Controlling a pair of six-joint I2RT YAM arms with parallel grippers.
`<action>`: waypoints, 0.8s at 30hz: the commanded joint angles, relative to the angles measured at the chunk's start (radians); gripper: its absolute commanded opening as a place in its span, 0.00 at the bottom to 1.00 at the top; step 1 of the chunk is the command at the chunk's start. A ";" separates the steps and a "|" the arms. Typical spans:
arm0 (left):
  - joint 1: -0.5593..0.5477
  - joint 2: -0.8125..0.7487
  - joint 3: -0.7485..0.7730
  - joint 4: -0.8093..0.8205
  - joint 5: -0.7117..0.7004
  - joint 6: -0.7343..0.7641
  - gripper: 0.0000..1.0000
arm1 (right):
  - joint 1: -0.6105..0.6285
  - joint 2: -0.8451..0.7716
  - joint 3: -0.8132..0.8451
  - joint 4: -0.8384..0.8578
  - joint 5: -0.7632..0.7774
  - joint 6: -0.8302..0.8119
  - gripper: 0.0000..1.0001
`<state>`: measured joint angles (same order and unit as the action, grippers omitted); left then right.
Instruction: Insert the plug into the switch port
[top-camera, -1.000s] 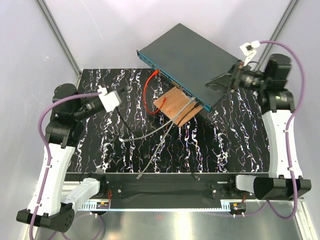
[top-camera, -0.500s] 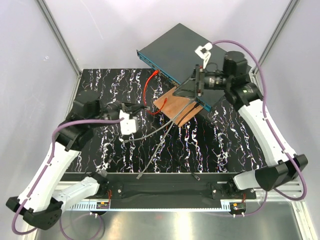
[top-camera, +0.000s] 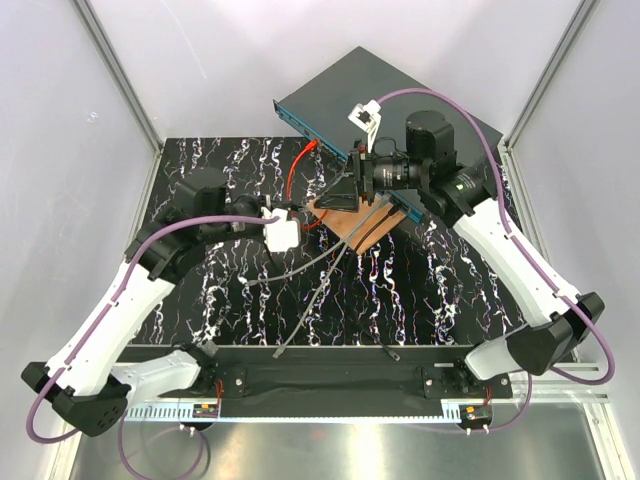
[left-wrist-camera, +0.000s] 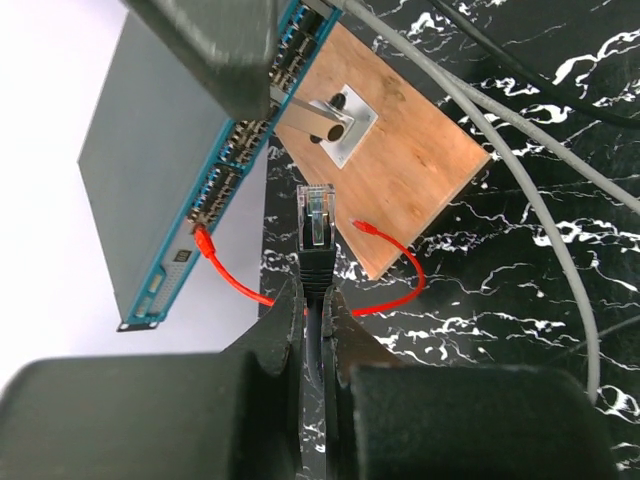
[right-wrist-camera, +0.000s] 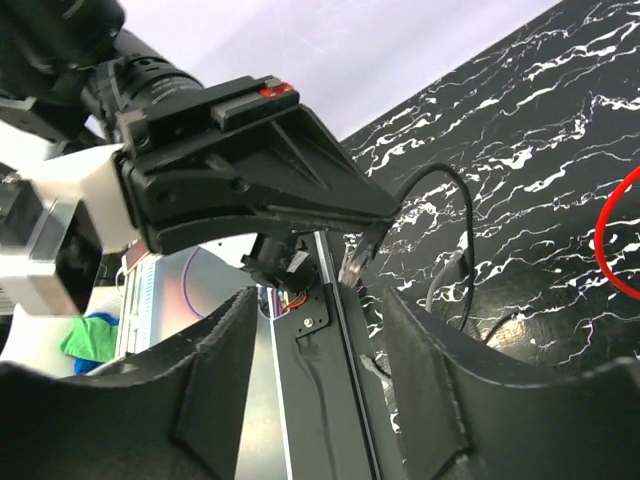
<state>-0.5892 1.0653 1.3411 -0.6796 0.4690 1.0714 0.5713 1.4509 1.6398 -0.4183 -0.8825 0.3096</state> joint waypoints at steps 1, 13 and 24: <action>-0.018 0.002 0.053 0.017 -0.041 -0.025 0.00 | 0.019 0.017 0.040 -0.005 0.077 -0.027 0.58; -0.041 0.028 0.076 0.015 -0.055 -0.033 0.00 | 0.073 0.065 0.058 -0.019 0.145 -0.067 0.51; -0.054 0.044 0.081 0.031 -0.066 -0.062 0.00 | 0.085 0.089 0.080 -0.027 0.133 -0.082 0.06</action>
<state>-0.6331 1.1000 1.3754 -0.6983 0.4049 1.0370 0.6456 1.5269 1.6718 -0.4667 -0.7322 0.2424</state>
